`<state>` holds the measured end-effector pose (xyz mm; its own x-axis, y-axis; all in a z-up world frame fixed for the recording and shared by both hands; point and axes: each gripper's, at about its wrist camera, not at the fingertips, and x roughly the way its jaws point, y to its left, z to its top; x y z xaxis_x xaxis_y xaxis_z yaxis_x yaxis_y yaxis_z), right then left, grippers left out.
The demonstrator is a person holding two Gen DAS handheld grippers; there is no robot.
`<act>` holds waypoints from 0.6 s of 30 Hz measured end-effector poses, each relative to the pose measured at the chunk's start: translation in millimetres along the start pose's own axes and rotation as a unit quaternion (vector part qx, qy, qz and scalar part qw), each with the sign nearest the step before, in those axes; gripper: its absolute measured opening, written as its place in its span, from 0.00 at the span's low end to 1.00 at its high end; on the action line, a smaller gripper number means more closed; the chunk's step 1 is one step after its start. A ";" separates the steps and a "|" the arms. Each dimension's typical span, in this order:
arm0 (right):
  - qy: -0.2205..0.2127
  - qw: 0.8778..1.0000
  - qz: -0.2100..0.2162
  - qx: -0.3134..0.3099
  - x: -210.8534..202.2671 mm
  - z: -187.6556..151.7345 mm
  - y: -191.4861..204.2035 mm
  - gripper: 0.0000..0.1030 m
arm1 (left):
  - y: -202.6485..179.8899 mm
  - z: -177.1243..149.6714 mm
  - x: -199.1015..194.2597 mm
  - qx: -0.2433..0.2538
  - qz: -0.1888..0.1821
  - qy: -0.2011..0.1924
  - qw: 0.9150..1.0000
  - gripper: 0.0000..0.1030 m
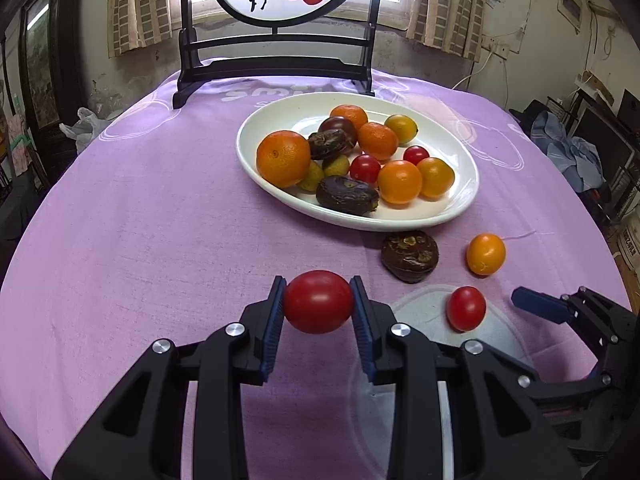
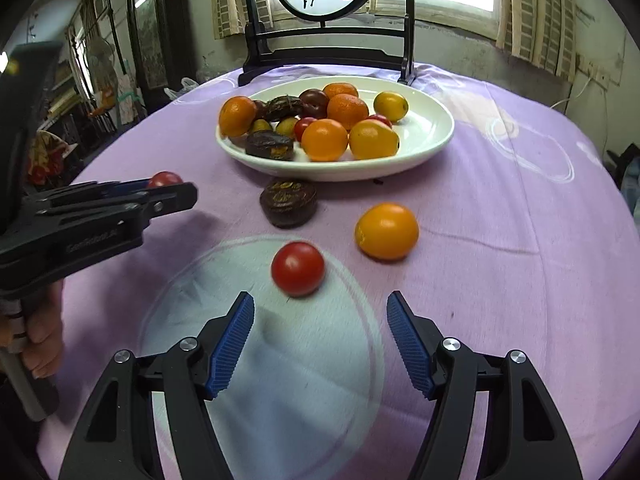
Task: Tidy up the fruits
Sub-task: 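Grasp a red tomato with the left tool while the right tool grasps another, then lower both red tomatoes onto the white plate, opening both tools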
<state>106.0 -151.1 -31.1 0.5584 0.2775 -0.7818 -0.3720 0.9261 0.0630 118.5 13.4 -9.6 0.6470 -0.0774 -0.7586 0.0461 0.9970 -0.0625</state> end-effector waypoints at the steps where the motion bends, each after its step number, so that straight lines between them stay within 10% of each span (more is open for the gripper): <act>1: 0.002 1.000 0.001 0.001 3.1 2.5 0.8 0.68 | 0.6 0.0 0.8 -0.001 0.000 0.001 1.000 0.31; 6: 0.010 1.000 -0.003 -0.011 14.6 11.1 9.9 0.64 | 3.8 1.1 2.9 -0.009 0.002 0.003 1.000 0.31; 13: 0.004 1.000 -0.012 -0.025 21.1 13.9 17.0 0.30 | 3.4 0.5 2.9 -0.012 -0.001 0.002 1.000 0.31; 18: -0.010 1.000 -0.011 -0.027 10.3 10.9 15.7 0.29 | 3.0 -0.3 5.3 -0.012 0.002 0.004 1.000 0.31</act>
<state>113.9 -130.8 -31.4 0.5816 0.2621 -0.7701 -0.3987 0.9170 0.0110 121.8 16.0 -13.9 0.6410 -0.0734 -0.7640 0.0257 0.9969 -0.0742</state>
